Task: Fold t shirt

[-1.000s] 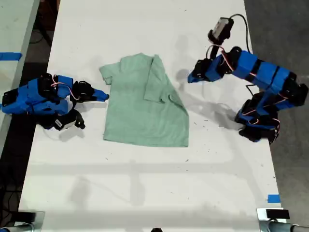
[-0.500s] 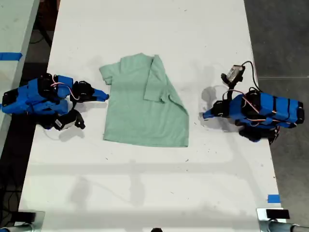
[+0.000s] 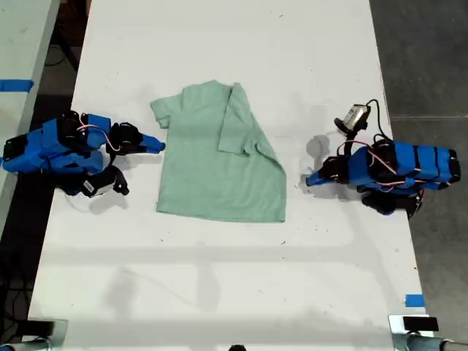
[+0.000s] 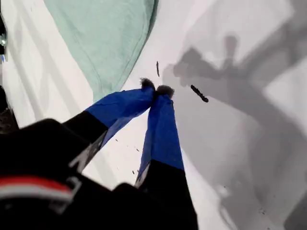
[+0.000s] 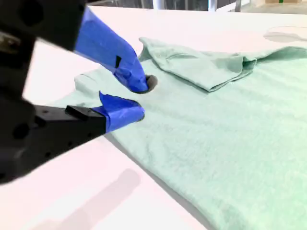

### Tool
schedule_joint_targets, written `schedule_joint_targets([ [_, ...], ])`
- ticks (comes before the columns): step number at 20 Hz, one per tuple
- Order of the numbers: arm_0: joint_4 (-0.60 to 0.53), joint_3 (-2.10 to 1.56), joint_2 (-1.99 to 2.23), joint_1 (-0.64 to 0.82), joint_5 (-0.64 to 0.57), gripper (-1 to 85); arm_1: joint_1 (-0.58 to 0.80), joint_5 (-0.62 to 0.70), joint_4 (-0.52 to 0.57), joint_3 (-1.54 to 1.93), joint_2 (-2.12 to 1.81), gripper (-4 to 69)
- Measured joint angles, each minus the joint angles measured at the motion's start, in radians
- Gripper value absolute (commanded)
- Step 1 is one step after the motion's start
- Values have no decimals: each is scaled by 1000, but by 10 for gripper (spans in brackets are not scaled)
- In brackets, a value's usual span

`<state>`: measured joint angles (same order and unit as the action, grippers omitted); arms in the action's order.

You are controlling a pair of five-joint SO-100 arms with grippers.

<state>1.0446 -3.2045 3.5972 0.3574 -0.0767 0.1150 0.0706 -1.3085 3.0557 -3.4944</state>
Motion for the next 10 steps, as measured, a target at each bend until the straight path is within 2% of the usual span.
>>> schedule_joint_targets([
  [10, 0, 0, 0, 0, 0, 53, -2, 20, 0, 0, 0, 8],
])
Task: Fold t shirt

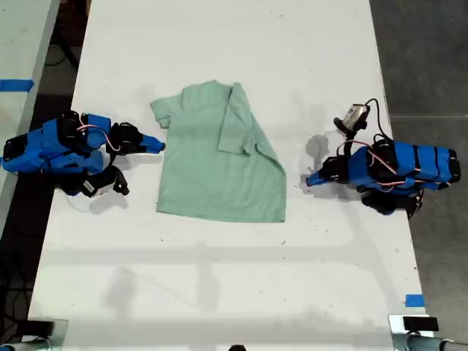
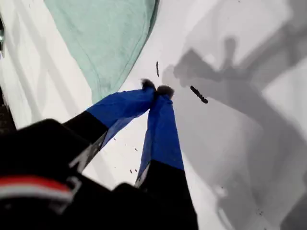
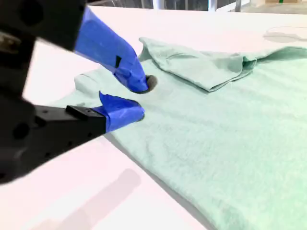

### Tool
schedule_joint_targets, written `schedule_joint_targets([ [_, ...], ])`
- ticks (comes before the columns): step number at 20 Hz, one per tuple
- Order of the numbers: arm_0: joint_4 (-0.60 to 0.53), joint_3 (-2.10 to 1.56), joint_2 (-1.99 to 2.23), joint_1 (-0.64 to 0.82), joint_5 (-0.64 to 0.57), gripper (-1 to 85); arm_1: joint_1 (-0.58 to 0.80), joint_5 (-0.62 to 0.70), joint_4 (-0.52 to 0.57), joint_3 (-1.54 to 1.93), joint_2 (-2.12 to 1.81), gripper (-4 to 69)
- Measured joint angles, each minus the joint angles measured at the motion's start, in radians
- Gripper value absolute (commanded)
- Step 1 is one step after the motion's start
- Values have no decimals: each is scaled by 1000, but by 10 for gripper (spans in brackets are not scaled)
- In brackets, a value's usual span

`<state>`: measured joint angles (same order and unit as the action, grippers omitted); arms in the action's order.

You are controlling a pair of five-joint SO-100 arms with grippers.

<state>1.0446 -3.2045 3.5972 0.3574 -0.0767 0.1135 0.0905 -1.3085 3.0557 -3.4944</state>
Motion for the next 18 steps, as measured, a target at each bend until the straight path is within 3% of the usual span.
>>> schedule_joint_targets([
  [9, 0, 0, 0, 0, 0, 53, 14, 67, 12, 0, 0, 7],
  [10, 0, 0, 0, 0, 0, 53, 14, 67, 12, 0, 0, -20],
  [18, 0, 0, 0, 0, 0, 53, 14, 49, -17, 0, 0, -23],
])
